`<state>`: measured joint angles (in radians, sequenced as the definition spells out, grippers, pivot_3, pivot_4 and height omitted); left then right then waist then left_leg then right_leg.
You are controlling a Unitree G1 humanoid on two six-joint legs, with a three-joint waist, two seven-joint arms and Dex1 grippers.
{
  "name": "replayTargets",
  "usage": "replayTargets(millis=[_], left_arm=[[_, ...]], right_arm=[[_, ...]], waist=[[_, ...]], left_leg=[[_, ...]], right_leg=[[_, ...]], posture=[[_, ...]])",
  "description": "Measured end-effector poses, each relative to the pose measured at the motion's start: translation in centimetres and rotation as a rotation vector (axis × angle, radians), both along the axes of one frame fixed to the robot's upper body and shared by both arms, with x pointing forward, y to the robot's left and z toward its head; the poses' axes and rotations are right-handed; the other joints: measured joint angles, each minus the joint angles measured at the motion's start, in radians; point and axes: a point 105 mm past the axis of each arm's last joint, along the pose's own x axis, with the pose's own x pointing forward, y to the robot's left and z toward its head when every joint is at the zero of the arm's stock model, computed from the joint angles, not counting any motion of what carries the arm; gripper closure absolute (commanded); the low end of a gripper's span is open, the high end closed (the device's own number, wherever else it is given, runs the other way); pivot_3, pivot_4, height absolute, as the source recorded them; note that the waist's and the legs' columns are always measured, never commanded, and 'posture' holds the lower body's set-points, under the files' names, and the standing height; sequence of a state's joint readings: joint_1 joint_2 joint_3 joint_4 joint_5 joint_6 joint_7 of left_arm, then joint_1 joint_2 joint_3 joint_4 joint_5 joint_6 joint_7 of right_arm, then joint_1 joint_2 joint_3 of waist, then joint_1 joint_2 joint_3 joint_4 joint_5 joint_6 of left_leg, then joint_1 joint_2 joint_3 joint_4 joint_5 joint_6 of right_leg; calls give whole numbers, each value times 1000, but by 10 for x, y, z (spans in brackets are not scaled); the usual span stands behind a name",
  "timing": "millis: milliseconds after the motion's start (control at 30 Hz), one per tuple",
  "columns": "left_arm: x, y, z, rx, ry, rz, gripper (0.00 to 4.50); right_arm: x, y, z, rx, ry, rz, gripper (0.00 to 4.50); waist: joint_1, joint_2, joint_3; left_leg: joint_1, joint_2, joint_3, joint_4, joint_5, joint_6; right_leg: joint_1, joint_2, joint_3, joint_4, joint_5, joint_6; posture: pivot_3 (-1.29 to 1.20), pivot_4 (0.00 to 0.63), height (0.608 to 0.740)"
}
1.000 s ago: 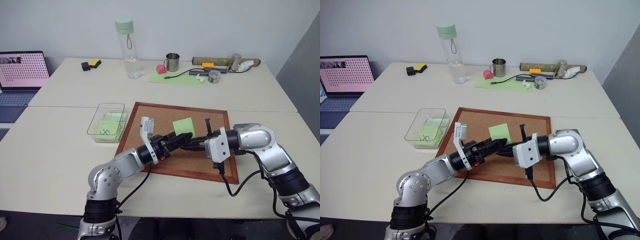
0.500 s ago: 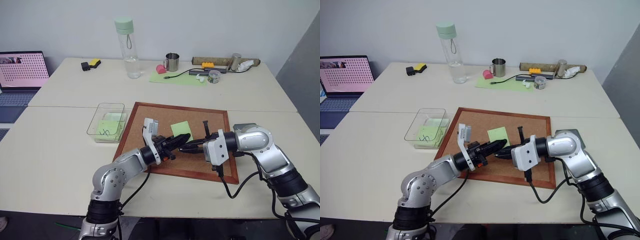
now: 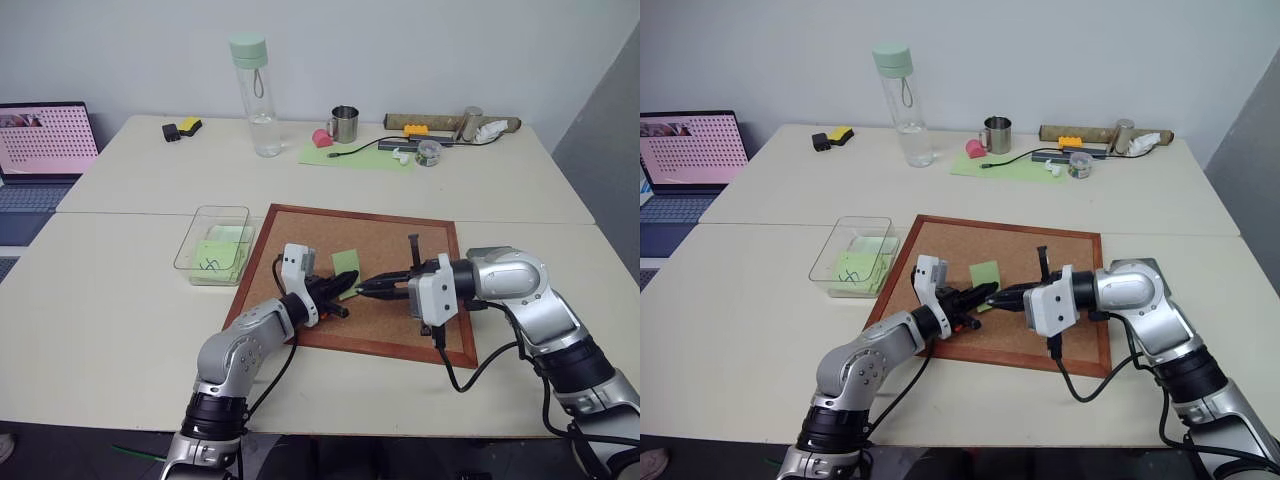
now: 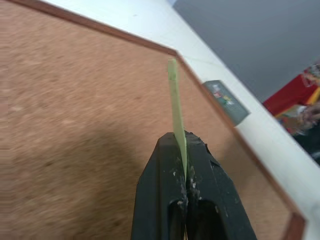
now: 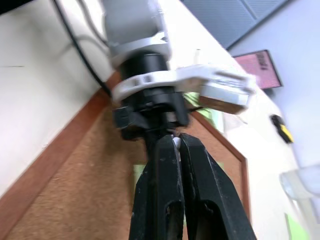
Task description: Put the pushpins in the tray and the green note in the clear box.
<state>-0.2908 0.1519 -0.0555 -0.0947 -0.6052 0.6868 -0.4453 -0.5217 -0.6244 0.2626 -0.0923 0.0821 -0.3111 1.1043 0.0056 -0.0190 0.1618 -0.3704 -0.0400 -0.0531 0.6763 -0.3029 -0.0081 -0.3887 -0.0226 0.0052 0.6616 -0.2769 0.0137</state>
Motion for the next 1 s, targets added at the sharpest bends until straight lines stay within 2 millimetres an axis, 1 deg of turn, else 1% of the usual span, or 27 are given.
replayTargets(millis=[33,100,133,200,267,333,433,500,600,667,700,733,800,867,1000], left_arm=[[0,-1,0,-2,-4,1,4495],[0,-3,2,-2,-15,1,4495],[-1,-3,5,0,-28,-2,4495],[-6,-3,14,8,-72,-13,4495],[-9,-4,19,13,-97,-21,4495],[-14,-5,24,20,-120,-32,4495],[-16,-2,24,40,-128,-32,4495],[-16,0,25,64,-140,-30,4495],[-17,6,20,111,-144,-22,4495],[-18,7,16,123,-135,-20,4500],[-18,7,15,127,-133,-22,4500],[-19,7,14,132,-134,-24,4500],[-19,6,14,149,-148,-28,4500],[-20,6,12,180,-161,-40,4500],[-22,7,8,201,-165,-38,4500]], right_arm=[[3,-7,4,25,15,-42,4500],[13,-29,5,44,69,-163,4500],[19,-44,4,53,104,-245,4500],[38,-88,1,101,182,-487,4500],[46,-117,-3,120,233,-634,4500],[52,-151,-16,127,310,-816,4500],[55,-183,-35,133,399,-1000,4500],[57,-200,-42,147,438,-1097,4500],[58,-217,-56,158,510,-1199,4500],[58,-224,-63,157,549,-1236,4058],[58,-227,-65,158,560,-1247,3942],[58,-228,-66,161,567,-1256,3666],[60,-230,-66,164,569,-1264,3311],[61,-232,-65,165,567,-1274,2861],[60,-232,-66,163,576,-1269,1989]], waist=[[1,0,0],[10,0,0],[15,0,0],[18,0,0],[18,0,0],[19,0,0],[14,1,0],[12,1,0],[13,2,0],[14,2,0],[15,2,1],[15,2,1],[15,2,1],[14,2,1],[15,2,1]], left_leg=[[0,0,0,0,0,0],[-1,0,0,0,0,0],[-1,0,0,0,0,0],[-2,0,0,1,0,0],[-2,0,0,0,0,1],[-2,0,0,0,-1,1],[-2,0,1,0,-2,4],[-2,0,1,0,-2,4],[-2,0,2,0,-2,4],[-2,0,2,0,-2,4],[-2,0,2,0,-2,4],[-2,0,2,0,-2,4],[-2,0,2,0,-2,4],[-2,0,2,0,-2,4],[-2,0,2,0,-2,4]], right_leg=[[0,0,0,0,0,0],[0,0,0,0,0,0],[0,0,0,-1,0,0],[-1,-1,0,-1,0,0],[-1,-1,0,-1,0,0],[-1,-1,0,-1,0,0],[-1,0,1,0,0,0],[-1,0,1,1,0,0],[-1,0,1,0,0,0],[-1,0,1,0,0,0],[-1,0,1,0,0,0],[-1,0,1,0,0,0],[-1,0,1,0,0,0],[-1,0,1,0,0,0],[-1,0,1,0,0,0]], posture=[[0,150,740],[0,150,740],[0,150,740],[0,150,740],[0,150,740],[0,150,740],[0,150,740],[0,150,740],[0,150,740],[0,150,740],[0,150,740],[0,150,740],[0,150,740],[0,150,740],[0,150,740]])
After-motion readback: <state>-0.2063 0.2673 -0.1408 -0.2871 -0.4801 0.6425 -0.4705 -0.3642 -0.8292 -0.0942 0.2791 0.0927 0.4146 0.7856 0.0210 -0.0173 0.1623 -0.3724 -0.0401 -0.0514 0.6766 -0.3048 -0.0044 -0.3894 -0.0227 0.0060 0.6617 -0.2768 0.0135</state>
